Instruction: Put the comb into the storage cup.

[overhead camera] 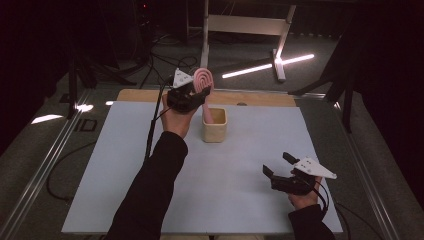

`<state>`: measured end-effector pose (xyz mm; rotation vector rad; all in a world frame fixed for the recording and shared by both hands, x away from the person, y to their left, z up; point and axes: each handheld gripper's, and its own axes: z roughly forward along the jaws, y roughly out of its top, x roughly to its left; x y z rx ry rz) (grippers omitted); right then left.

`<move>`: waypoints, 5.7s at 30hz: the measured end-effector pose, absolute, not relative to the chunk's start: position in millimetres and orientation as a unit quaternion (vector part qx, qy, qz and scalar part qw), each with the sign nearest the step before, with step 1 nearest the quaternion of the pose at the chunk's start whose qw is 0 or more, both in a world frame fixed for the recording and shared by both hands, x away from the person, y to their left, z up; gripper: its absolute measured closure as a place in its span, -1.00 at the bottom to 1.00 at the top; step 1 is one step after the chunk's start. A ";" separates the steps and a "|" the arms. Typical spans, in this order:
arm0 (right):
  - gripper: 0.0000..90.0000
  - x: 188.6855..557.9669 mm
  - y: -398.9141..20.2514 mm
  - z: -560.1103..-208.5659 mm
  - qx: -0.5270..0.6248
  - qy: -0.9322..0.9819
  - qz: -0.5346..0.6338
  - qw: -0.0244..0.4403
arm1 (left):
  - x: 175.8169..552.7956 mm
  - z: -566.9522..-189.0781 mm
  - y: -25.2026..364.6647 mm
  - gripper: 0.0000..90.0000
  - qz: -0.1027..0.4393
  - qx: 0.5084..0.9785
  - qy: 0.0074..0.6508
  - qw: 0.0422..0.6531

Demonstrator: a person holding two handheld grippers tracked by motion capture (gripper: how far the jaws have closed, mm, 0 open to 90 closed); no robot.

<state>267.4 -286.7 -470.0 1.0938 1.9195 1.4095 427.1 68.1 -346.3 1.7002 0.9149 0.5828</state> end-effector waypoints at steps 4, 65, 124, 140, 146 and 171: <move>-0.80 267.5 -286.4 -470.3 0.403 0.708 0.519 0.257 | 425.7 -347.1 67.7 0.41 0.243 0.715 0.382 0.533; -0.80 268.0 -286.1 -471.8 0.404 0.710 0.517 0.256 | 416.3 -394.3 61.2 0.41 0.213 0.745 0.381 0.505; -0.80 269.8 -286.3 -473.5 0.404 0.712 0.515 0.255 | 424.0 -412.7 52.6 0.40 0.196 0.754 0.388 0.492; -0.79 269.3 -286.2 -473.4 0.405 0.712 0.514 0.255 | 425.7 -416.0 53.0 0.40 0.193 0.754 0.392 0.490; -0.80 269.2 -286.1 -473.6 0.405 0.712 0.513 0.255 | 425.9 -416.1 53.4 0.39 0.192 0.756 0.391 0.489; -0.80 269.5 -285.5 -474.5 0.405 0.714 0.512 0.252 | 425.9 -420.3 49.8 -0.40 0.212 0.759 0.403 0.466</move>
